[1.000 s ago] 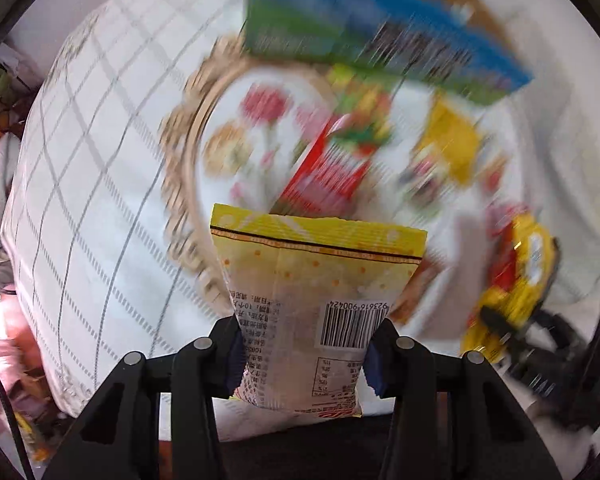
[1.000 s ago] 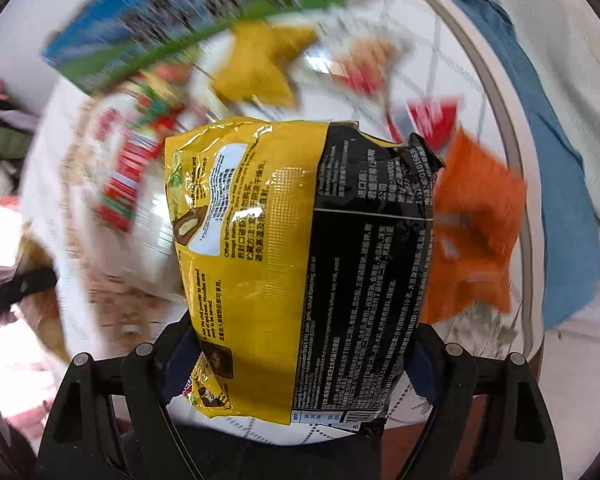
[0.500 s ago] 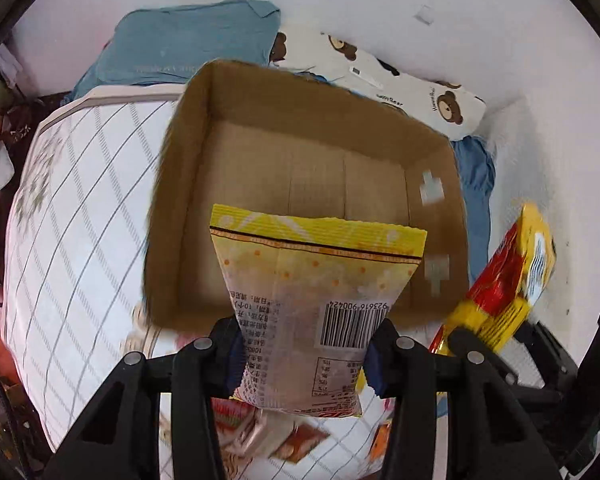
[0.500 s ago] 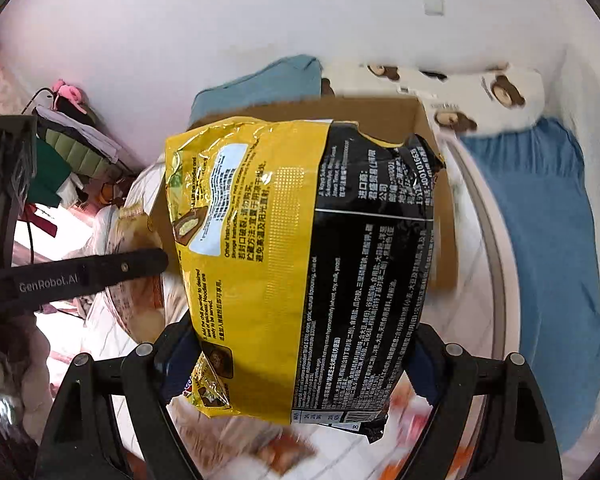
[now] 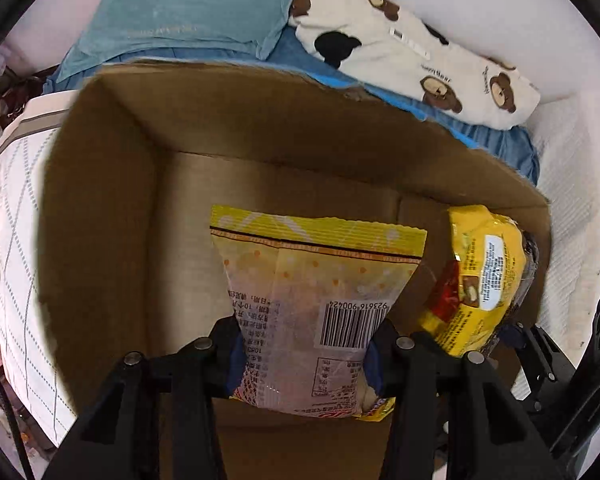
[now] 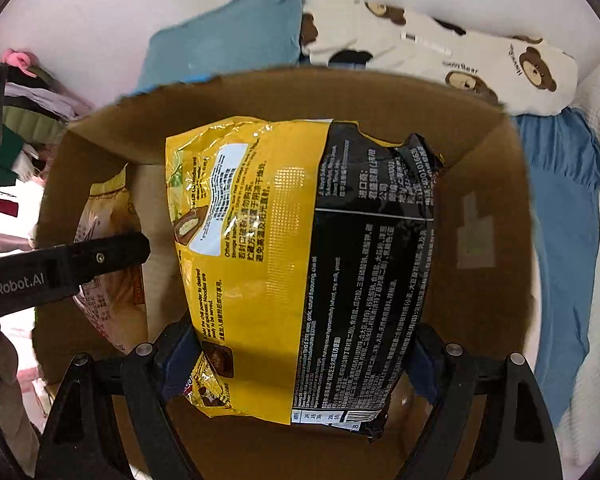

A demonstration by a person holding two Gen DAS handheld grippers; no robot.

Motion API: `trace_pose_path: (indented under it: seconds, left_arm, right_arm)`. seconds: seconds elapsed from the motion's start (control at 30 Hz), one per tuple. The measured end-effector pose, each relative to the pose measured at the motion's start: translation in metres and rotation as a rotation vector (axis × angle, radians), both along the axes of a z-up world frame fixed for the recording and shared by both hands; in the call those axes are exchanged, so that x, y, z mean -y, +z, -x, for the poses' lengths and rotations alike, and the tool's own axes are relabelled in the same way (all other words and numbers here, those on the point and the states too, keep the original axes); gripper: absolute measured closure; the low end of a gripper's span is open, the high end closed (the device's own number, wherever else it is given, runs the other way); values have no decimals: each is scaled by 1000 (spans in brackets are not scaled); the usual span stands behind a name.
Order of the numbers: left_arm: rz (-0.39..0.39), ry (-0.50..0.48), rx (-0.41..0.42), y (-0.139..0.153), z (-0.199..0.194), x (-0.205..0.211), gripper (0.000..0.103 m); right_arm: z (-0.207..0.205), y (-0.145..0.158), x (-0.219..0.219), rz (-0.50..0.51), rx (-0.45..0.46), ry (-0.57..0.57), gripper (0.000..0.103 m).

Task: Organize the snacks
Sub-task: 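Carry both packets into the cardboard box and open both tools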

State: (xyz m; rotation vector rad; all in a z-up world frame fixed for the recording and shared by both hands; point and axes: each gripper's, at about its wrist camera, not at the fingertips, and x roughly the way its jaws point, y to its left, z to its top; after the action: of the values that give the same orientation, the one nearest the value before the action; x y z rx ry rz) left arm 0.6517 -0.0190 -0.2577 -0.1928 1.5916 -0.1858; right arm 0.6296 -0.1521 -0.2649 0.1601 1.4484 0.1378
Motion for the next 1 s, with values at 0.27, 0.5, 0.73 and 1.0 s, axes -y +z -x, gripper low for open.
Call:
trace_pose_path:
  seconds: [0.27, 0.5, 0.73, 1.0]
  left_arm:
    - [-60, -59, 18, -7, -11, 24, 33]
    - [-83, -78, 64, 6, -10, 26, 6]
    - [-143, -82, 137, 23, 8, 21, 6]
    - [-168, -46, 303, 65, 52, 5, 6]
  right_arm:
    - [-8, -13, -3, -3, -48, 4, 6]
    - [-11, -9, -3, 47, -13, 15, 3]
    - [9, -1, 11, 68, 17, -22, 3]
    - [56, 37, 22, 100, 145, -88, 3]
